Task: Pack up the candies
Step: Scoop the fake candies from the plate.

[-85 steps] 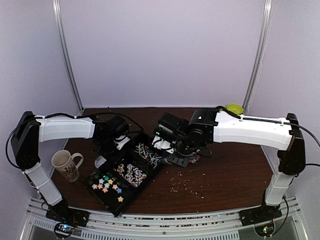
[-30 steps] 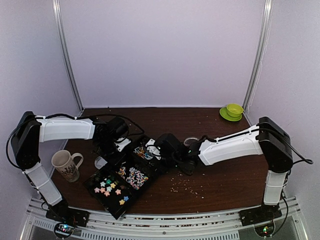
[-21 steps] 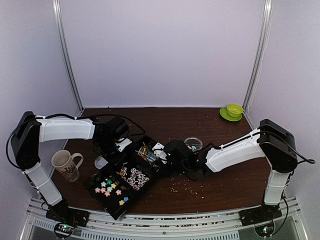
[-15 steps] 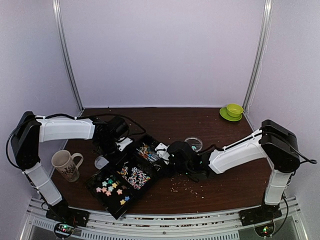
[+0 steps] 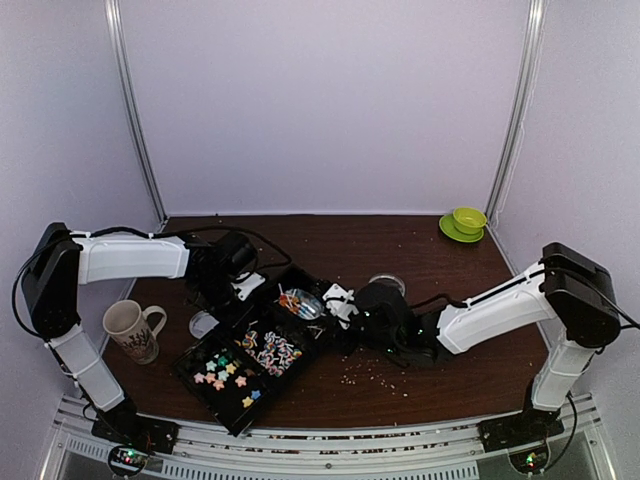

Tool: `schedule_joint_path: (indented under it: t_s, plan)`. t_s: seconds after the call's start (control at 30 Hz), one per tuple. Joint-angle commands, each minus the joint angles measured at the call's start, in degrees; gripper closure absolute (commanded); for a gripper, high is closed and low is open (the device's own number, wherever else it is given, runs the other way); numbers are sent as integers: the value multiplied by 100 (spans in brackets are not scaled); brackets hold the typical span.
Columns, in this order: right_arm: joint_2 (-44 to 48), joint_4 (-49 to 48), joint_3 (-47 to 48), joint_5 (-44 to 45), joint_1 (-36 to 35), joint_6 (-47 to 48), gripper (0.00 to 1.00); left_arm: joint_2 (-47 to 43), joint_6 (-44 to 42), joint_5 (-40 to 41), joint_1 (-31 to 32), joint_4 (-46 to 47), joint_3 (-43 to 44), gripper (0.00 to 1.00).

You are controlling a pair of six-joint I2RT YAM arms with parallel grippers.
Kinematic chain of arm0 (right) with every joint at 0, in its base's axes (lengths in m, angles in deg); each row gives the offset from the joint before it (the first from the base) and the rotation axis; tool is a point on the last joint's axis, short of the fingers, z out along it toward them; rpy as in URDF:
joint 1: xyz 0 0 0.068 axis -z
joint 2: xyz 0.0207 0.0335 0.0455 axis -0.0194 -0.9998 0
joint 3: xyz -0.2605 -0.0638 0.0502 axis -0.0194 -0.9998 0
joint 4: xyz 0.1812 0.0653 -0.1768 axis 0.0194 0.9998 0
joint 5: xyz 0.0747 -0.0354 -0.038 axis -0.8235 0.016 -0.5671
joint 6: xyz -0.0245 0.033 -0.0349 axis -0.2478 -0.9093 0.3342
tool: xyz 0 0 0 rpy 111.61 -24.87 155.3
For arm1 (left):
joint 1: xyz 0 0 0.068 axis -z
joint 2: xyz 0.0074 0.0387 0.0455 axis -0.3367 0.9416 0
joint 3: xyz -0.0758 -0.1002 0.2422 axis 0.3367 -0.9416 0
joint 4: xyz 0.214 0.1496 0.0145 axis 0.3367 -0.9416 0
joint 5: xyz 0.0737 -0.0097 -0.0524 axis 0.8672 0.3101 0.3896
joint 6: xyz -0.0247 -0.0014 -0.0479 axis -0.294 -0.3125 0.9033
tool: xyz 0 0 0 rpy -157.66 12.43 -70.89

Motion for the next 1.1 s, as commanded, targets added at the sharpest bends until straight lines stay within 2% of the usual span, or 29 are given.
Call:
schedule_joint_path:
  t_s: [0.0, 0.2, 0.5, 0.63, 0.87, 1.07]
  plan:
    - [299, -573, -294, 83, -6, -11, 100, -203, 16, -331, -53, 353, 142, 100]
    - [439, -873, -633, 127, -1, 80, 100, -196, 22, -332, -62, 350, 145, 100]
    - [650, -2015, -1267, 100, 10, 227, 100, -188, 37, -330, -90, 356, 146, 100]
    - [727, -2108, -1355, 194, 4, 283, 100, -196, 41, -326, -88, 357, 139, 100]
    - [1344, -1755, -1548, 466, 4, 391, 100, -196, 57, -290, -99, 339, 144, 100]
    - [2164, -716, -1659, 855, 18, 471, 100, -213, 76, -277, -116, 314, 153, 100]
